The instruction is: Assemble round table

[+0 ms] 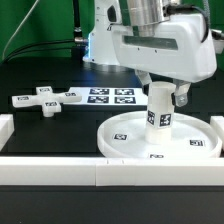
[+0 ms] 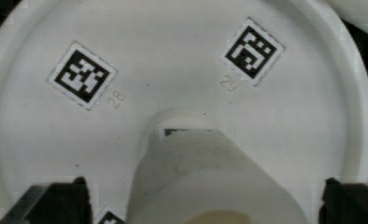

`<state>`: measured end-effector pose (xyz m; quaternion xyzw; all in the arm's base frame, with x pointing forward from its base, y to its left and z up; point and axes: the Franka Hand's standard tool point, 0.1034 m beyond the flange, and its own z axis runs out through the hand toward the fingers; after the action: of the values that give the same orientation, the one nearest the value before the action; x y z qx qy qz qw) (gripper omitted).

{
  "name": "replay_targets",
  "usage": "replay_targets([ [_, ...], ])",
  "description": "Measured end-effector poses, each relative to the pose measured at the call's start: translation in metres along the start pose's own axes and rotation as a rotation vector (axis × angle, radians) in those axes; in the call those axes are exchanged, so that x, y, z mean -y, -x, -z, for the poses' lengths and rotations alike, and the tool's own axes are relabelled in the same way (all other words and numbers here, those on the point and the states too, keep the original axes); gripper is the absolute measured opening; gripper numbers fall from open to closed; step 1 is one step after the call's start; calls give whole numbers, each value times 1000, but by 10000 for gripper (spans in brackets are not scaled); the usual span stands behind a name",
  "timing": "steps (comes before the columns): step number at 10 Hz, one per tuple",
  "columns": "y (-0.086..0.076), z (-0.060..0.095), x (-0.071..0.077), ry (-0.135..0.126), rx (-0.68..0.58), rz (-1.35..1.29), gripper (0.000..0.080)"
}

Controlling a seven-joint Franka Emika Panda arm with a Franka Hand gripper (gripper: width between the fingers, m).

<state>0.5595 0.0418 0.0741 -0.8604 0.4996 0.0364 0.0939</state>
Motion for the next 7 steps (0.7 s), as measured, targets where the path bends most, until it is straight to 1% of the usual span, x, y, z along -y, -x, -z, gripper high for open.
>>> replay_targets([
  [1, 0, 0, 0, 0, 0, 44, 647],
  [3, 0, 0, 0, 4, -3, 233, 648],
  [6, 1, 0, 4, 23, -17, 521, 648],
  [7, 0, 0, 4, 23, -17, 589, 648],
])
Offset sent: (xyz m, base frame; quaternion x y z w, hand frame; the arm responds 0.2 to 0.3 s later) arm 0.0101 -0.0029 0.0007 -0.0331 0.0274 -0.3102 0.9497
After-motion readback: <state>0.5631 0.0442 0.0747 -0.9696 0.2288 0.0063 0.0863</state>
